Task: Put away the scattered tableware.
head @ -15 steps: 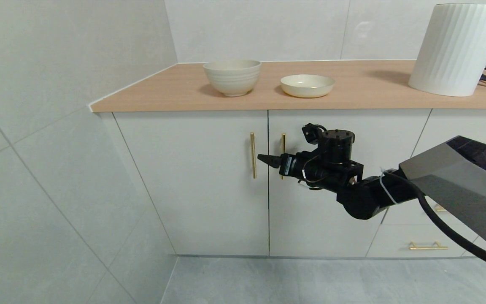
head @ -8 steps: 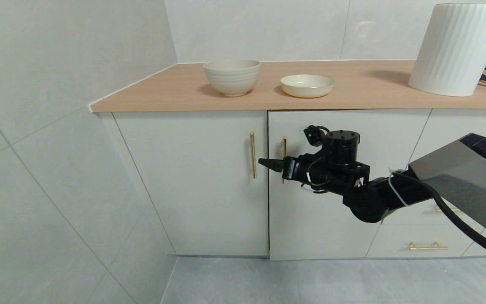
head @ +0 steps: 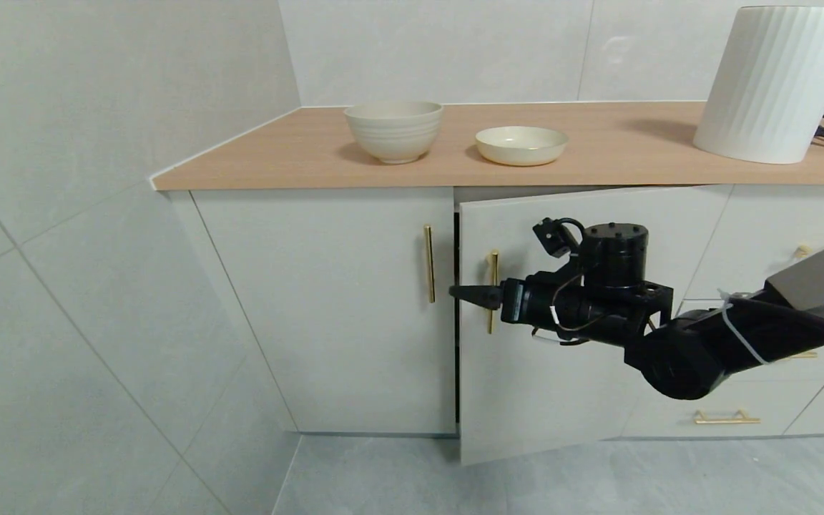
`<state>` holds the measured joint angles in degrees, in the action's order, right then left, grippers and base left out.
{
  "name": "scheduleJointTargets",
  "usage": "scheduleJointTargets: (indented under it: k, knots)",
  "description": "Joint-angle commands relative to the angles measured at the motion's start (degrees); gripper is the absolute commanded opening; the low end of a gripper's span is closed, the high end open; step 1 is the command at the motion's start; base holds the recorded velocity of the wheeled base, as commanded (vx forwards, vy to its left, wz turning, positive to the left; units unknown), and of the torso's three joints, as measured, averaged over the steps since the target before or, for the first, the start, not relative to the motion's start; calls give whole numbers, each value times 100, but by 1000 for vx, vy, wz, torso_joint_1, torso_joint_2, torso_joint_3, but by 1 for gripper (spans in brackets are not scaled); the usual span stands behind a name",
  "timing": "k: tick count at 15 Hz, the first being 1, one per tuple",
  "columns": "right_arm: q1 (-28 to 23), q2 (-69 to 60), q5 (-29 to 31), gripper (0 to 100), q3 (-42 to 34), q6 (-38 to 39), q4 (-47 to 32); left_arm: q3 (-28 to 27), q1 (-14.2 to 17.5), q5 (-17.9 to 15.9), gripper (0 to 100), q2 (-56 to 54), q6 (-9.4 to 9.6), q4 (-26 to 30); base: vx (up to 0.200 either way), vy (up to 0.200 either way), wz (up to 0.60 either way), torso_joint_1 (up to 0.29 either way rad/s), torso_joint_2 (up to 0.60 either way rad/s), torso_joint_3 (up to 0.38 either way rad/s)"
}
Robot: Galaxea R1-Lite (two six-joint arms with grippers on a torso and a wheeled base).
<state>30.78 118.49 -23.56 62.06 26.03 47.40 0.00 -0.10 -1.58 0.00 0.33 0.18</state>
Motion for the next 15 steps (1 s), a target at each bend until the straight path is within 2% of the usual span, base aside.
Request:
scheduleJointTargets:
  k: [1, 4, 13, 14, 15]
  knots:
    - [60, -590, -96, 100, -722, -1, 156, 0, 1, 0, 100, 0, 2, -1, 0, 0, 0, 0, 0, 0]
    - [77, -1021, -298, 100, -1328, -1, 419, 0, 1, 0, 100, 0, 2, -1, 0, 0, 0, 0, 0, 0]
    - [253, -1276, -676, 100, -1935, -10, 437, 0, 1, 0, 100, 0, 2, -1, 0, 0, 0, 0, 0, 0]
    - [253, -1329, -676, 100, -2014, -19, 437, 0, 1, -9, 100, 0, 37, -1, 0, 0, 0, 0, 0, 0]
    - [262, -1364, -676, 100, -2058, -19, 437, 0, 1, -17, 100, 0, 160, -1, 0, 0, 0, 0, 0, 0]
